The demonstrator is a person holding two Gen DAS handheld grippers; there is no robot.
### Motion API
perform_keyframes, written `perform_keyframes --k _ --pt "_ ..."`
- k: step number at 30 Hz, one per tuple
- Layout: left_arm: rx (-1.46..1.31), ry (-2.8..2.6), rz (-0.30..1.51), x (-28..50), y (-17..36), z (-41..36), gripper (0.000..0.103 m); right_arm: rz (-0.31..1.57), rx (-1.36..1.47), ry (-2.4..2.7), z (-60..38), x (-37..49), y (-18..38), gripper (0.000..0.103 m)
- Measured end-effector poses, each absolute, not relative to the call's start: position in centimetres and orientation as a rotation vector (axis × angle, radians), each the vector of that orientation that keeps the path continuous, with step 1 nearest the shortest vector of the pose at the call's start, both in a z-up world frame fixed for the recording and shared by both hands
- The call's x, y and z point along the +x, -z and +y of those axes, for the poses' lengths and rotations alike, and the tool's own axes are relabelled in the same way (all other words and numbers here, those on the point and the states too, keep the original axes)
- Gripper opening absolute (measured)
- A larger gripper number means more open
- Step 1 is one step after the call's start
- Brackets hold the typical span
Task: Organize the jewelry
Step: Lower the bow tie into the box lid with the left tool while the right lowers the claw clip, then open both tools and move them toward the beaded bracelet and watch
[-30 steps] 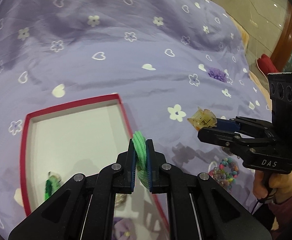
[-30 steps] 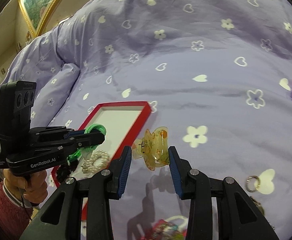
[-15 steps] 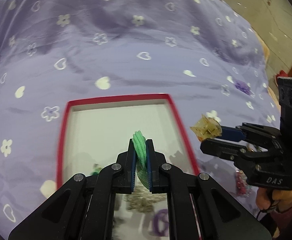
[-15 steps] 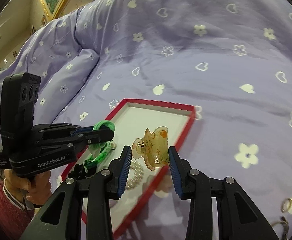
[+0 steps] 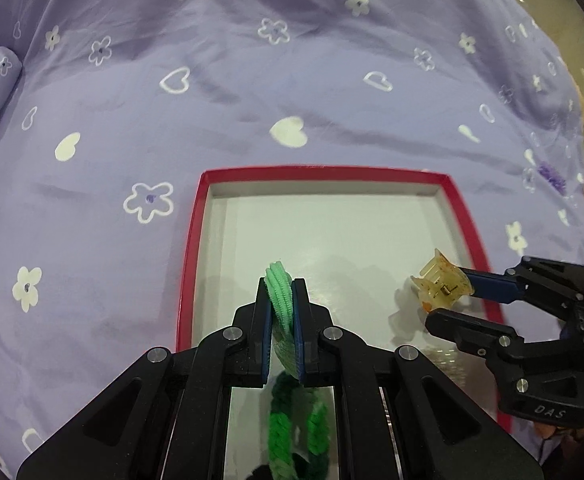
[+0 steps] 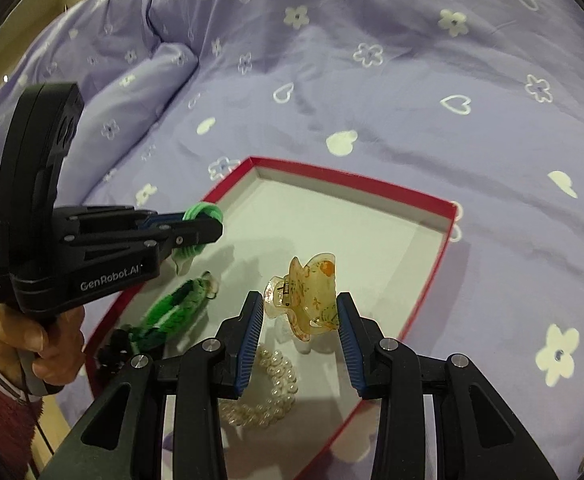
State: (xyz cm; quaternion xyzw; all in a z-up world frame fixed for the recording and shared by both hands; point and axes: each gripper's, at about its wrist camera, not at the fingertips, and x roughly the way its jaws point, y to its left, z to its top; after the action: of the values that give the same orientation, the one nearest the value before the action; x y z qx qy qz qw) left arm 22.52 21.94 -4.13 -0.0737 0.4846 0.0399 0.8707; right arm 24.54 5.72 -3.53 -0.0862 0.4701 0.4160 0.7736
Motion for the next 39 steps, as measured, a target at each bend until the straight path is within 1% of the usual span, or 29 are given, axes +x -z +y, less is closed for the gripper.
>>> perform_keyframes --k 6,12,14,16,17,19,22,25,30,36,37,39 --pt "-0.142 -0.102 1.038 22.5 5.4 22.0 0.009 1.024 -0.277 -0.896 7.0 24.5 4.7 0.038" --pt "-0.125 -0.120 1.049 22.4 5.8 22.0 0.013 1.032 -0.308 -0.901 7.4 24.4 5.0 0.039" --pt "-0.126 -0.123 1.055 22.4 5.9 22.1 0.020 1.034 -0.311 -0.904 7.3 24.4 5.0 0.039" --pt "-0.129 -0.123 1.059 22.4 6.0 22.0 0.024 1.039 -0.311 -0.906 7.3 24.5 4.9 0.039" --pt "-0.129 -0.124 1.060 22.4 6.0 22.0 0.029 1.043 -0.311 -0.907 7.3 24.5 4.9 0.039" --pt "-0.131 -0.127 1.061 22.3 6.0 22.1 0.034 1.048 -0.311 -0.909 7.4 24.6 4.9 0.041" --pt "-0.135 -0.129 1.062 22.3 5.8 22.1 0.036 1.051 -0.306 -0.914 7.5 24.7 4.8 0.044" --pt "-0.126 -0.138 1.061 22.0 5.5 22.1 0.047 1.048 -0.297 -0.914 7.2 24.5 4.6 0.045" --pt "-0.140 -0.139 1.057 21.5 5.3 22.2 0.048 1.041 -0.281 -0.908 6.6 24.3 4.2 0.046" --pt "-0.152 -0.132 1.049 20.9 4.8 22.2 0.053 1.027 -0.240 -0.905 5.3 23.9 3.0 0.048" --pt "-0.154 -0.130 1.047 20.8 4.7 22.2 0.054 1.022 -0.229 -0.906 4.9 23.8 2.6 0.049" --pt "-0.156 -0.126 1.045 20.5 4.5 22.0 0.056 1.014 -0.212 -0.906 4.4 23.6 2.1 0.054"
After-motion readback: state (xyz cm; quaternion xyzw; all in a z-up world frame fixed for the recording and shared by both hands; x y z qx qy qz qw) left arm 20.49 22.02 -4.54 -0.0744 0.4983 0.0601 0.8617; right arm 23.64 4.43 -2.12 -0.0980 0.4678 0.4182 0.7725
